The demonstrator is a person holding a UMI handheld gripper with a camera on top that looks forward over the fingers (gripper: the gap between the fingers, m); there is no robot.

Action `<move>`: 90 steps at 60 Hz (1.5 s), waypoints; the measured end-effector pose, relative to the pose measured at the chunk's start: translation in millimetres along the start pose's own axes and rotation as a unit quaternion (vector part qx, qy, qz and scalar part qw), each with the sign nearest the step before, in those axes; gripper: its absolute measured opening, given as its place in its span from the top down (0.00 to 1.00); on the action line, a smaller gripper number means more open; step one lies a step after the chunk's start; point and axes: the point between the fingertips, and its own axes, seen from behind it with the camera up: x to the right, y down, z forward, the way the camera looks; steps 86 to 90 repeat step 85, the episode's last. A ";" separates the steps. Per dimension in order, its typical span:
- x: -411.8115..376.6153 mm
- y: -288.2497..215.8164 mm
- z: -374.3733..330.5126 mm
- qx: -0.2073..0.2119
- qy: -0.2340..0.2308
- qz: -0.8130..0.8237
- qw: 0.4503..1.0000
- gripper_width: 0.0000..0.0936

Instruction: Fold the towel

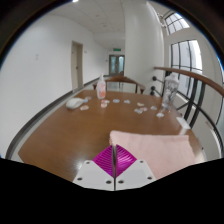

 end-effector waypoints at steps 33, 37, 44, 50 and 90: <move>262.2 25.2 -28.4 -0.028 0.180 0.072 0.981 0.65; 265.7 25.2 -30.1 -0.023 0.185 0.074 0.980 0.28; 251.3 11.7 -45.4 0.003 0.175 0.083 0.981 0.12; 222.8 3.0 -66.8 0.021 0.159 0.067 0.985 0.11; 56.0 9.1 -171.8 0.104 0.054 0.002 0.993 0.10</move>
